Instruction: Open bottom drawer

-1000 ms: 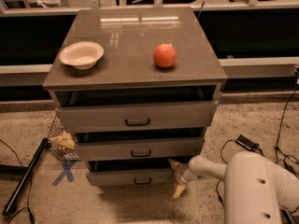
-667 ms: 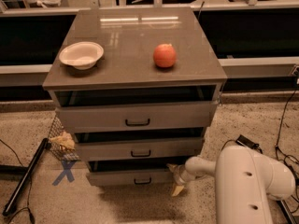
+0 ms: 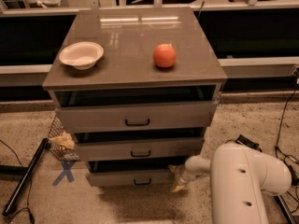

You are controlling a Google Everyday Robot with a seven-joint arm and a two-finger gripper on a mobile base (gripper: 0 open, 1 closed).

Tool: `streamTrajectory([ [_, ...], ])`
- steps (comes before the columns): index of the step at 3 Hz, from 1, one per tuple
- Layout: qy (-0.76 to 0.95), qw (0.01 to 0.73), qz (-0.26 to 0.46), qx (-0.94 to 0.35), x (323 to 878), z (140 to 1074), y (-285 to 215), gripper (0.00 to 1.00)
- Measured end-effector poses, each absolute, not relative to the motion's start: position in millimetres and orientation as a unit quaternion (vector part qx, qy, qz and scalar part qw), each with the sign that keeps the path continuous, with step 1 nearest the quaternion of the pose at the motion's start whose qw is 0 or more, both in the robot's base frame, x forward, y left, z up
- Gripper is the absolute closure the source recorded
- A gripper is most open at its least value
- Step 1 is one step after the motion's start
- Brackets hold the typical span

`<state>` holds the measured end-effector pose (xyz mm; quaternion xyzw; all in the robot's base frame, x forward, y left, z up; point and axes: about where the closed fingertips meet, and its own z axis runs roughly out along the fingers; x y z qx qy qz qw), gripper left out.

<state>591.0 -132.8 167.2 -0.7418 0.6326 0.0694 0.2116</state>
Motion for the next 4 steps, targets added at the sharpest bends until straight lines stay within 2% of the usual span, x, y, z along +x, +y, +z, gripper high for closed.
streamTrajectory([
  [2, 0.647, 0.228, 0.103, -0.72, 557, 175, -151, 0.67],
  [3, 0.647, 0.228, 0.103, -0.72, 557, 183, -151, 0.63],
  [4, 0.647, 0.228, 0.103, -0.72, 557, 187, -151, 0.45],
])
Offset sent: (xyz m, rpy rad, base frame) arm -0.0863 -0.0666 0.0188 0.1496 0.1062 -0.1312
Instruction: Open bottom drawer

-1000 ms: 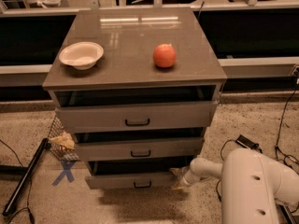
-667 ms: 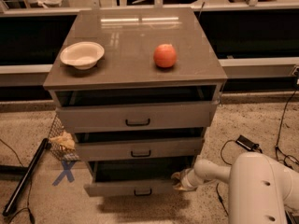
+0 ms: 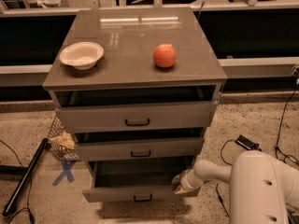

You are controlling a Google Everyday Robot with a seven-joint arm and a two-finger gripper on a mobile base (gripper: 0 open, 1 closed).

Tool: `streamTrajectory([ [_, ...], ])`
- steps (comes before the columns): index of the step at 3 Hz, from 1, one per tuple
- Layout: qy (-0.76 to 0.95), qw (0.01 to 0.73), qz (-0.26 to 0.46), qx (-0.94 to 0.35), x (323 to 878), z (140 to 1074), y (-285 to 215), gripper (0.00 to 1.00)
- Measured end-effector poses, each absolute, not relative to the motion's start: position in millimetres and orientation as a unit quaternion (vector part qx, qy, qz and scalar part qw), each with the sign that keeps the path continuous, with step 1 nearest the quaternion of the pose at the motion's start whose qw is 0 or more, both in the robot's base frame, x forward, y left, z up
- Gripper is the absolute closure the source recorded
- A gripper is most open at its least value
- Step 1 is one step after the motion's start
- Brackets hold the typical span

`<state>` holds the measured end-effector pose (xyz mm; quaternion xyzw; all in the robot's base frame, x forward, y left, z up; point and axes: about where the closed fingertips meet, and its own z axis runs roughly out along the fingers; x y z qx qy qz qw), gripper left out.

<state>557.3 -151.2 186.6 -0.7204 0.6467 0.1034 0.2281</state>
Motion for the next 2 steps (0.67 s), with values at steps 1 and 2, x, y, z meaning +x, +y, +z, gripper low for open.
streamTrajectory([
  [1, 0.647, 0.228, 0.104, -0.72, 557.3, 186.6, -151.2, 0.21],
  [2, 0.646, 0.227, 0.105, -0.721, 555.8, 185.1, -149.4, 0.01],
])
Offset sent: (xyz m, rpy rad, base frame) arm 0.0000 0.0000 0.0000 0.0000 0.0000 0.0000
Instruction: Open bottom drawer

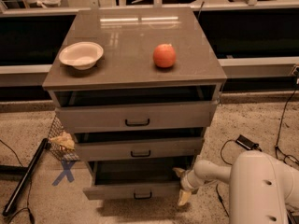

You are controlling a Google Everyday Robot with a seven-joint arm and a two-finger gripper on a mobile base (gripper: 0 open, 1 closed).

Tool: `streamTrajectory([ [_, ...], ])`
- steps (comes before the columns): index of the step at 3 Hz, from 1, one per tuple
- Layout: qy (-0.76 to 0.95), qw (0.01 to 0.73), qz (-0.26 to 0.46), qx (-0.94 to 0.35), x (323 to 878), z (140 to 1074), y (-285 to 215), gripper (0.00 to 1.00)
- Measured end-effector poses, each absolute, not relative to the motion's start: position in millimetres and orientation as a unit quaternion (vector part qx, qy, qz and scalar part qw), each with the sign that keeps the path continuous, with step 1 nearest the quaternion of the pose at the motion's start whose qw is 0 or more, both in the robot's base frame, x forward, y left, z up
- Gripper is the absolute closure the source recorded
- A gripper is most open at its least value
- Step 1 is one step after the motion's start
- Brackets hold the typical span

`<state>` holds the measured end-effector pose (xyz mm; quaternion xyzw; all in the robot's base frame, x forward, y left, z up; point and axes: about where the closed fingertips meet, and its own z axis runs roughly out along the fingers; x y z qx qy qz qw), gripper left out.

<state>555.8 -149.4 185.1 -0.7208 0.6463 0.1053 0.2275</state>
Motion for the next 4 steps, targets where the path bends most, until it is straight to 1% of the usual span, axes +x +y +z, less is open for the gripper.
streamTrajectory([
  [1, 0.646, 0.227, 0.106, -0.721, 556, 185, -149, 0.0],
  [3, 0.661, 0.198, 0.114, -0.715, 564, 172, -146, 0.0],
  [4, 0.665, 0.179, 0.121, -0.715, 563, 161, -145, 0.16],
])
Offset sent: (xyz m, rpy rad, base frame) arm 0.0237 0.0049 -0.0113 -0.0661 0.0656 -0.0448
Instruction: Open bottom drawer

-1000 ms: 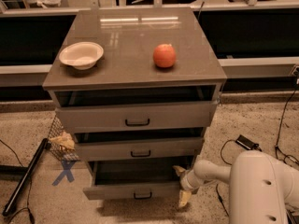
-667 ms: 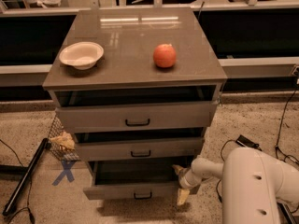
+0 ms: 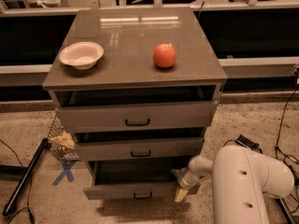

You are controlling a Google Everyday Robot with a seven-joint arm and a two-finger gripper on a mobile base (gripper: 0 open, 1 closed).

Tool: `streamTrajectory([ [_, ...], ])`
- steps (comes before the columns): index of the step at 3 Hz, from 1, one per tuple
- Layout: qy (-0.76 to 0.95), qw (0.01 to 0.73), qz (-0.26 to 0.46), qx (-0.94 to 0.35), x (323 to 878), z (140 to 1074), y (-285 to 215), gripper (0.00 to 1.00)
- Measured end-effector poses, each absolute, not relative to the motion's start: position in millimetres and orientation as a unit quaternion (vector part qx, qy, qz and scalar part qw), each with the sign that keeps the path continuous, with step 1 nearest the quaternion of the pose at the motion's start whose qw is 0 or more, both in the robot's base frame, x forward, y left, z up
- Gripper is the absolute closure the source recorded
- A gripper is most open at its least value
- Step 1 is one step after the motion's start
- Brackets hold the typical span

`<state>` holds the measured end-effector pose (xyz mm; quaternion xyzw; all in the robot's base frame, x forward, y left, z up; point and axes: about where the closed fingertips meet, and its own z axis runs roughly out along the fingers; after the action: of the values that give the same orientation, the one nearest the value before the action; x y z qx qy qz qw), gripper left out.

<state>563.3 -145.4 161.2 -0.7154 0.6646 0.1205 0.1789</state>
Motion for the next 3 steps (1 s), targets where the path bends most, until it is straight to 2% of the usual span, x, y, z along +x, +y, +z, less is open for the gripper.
streamTrajectory([
  [1, 0.666, 0.16, 0.123, -0.719, 557, 161, -148, 0.33],
  [2, 0.669, 0.138, 0.126, -0.72, 543, 171, -156, 0.46],
  [3, 0.674, 0.104, 0.146, -0.717, 513, 183, -167, 0.49],
])
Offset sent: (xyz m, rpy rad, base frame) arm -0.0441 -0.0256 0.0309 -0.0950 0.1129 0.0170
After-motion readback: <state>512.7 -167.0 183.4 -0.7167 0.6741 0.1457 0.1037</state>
